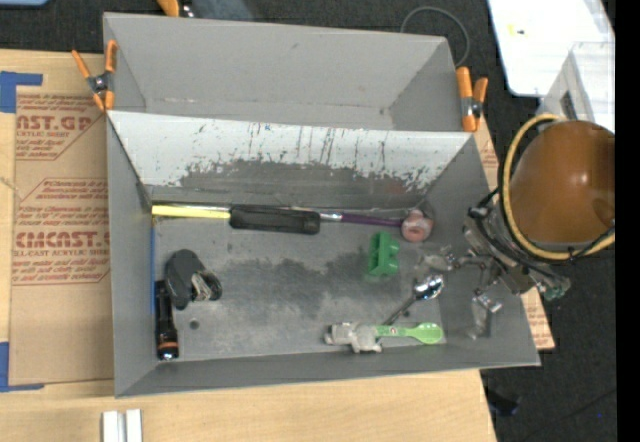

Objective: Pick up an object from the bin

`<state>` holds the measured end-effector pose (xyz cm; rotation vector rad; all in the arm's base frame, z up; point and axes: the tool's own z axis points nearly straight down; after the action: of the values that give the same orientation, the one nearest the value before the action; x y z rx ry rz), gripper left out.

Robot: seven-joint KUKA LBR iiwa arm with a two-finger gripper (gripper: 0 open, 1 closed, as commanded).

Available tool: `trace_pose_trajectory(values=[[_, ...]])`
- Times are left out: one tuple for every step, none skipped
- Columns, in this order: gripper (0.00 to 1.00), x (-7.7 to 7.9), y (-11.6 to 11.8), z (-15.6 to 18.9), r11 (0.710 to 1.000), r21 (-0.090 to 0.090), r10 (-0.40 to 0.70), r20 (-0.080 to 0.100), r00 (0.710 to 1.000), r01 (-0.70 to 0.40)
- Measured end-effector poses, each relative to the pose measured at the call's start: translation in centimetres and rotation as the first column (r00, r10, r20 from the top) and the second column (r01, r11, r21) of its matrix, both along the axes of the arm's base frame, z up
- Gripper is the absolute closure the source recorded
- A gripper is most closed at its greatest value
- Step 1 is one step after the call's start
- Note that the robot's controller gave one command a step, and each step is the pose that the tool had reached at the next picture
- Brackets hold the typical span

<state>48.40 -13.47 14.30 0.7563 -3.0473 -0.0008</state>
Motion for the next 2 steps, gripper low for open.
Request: trace_pose_trajectory(values=[[0.0, 3.1, -0.7, -7.5, 1.0, 0.006, 0.02, 0.006, 1.0, -0.02], [1.0, 5.0, -1.6, -7.3, 1.0, 0.002, -0.006, 0.016, 1.0, 0.006]])
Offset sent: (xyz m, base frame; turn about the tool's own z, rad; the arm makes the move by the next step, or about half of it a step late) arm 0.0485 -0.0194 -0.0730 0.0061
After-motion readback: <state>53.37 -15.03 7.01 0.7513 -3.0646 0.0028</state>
